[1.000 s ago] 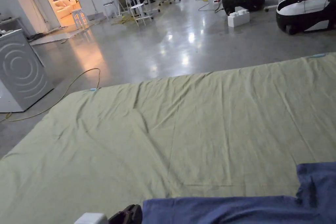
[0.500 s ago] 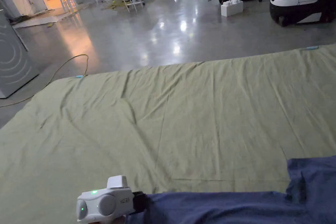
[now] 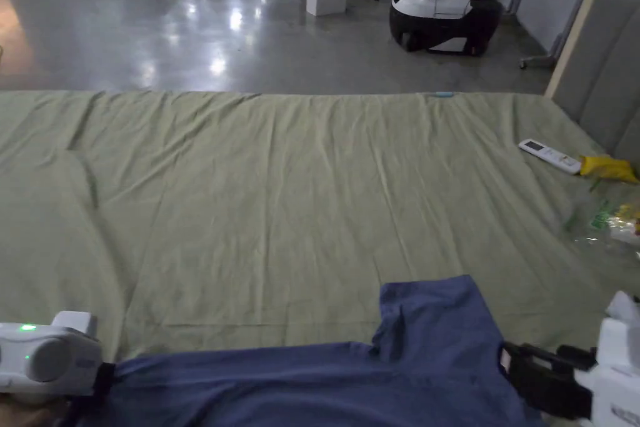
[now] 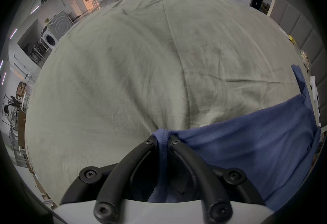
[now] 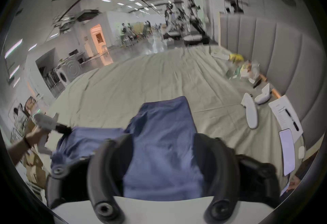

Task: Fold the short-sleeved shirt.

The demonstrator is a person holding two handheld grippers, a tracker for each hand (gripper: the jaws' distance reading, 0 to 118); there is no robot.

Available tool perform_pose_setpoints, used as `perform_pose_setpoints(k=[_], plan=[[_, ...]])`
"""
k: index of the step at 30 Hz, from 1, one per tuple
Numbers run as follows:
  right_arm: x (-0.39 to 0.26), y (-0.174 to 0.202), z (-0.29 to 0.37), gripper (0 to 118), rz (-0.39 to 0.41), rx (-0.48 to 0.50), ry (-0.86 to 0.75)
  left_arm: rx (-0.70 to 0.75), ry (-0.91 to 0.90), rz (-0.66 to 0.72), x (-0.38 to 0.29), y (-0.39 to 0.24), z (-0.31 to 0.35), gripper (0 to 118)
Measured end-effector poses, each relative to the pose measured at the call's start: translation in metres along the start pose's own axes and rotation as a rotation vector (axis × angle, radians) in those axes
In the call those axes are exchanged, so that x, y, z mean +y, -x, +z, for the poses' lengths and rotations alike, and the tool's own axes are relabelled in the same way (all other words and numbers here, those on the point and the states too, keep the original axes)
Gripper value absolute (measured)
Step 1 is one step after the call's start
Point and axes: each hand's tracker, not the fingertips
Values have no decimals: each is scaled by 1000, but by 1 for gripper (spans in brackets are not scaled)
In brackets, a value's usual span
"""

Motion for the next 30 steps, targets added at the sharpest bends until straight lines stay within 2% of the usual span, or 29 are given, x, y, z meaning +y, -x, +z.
perform_pose_setpoints(k=[3, 4, 6, 7, 8, 10, 11, 12, 14, 15, 17, 18, 21, 24, 25, 30], plan=[[29, -18, -73, 77, 129, -125, 197, -13, 3, 24, -2, 3, -1, 11], [33, -25, -94, 77, 134, -139, 261, -14, 2, 24, -1, 3, 0, 11], [26, -44, -136, 77, 22, -152, 375, -8, -3, 22, -3, 3, 0, 11], [20, -50, -149, 77, -7, -174, 412, -5, -5, 20, -4, 2, 1, 11], [15, -53, -159, 77, -14, -203, 443, 0, -7, 18, -6, -5, 9, 11], [3, -51, -163, 76, 20, -190, 425, 12, -16, 14, -8, -9, 11, 11], [1, -46, -157, 70, 68, -205, 365, 19, -21, 9, -8, -8, 9, 11], [-1, -42, -154, 58, 100, -213, 345, 25, -25, 4, -7, -6, 7, 11], [-1, -36, -146, 17, 147, -170, 339, 39, -34, -11, -8, -8, 8, 11], [1, -34, -140, 4, 138, -149, 351, 36, -36, -2, -7, -5, 11, 11], [4, -33, -133, 1, 107, -63, 350, 11, -59, 69, -6, 3, 21, 10], [5, -31, -125, 1, 120, -82, 327, -16, -88, 97, -9, 7, 33, 10], [10, -29, -96, 1, 132, -29, 216, -152, -228, 173, -25, 26, 82, 9], [6, -30, -39, 1, 77, 14, 112, -230, -318, 229, -54, 47, 127, 9], [1, -32, -20, 1, 56, 31, 79, -237, -324, 211, -70, 55, 144, 9], [-58, -32, 74, 1, 26, -5, 17, -250, -333, 190, -150, 68, 196, 9]])
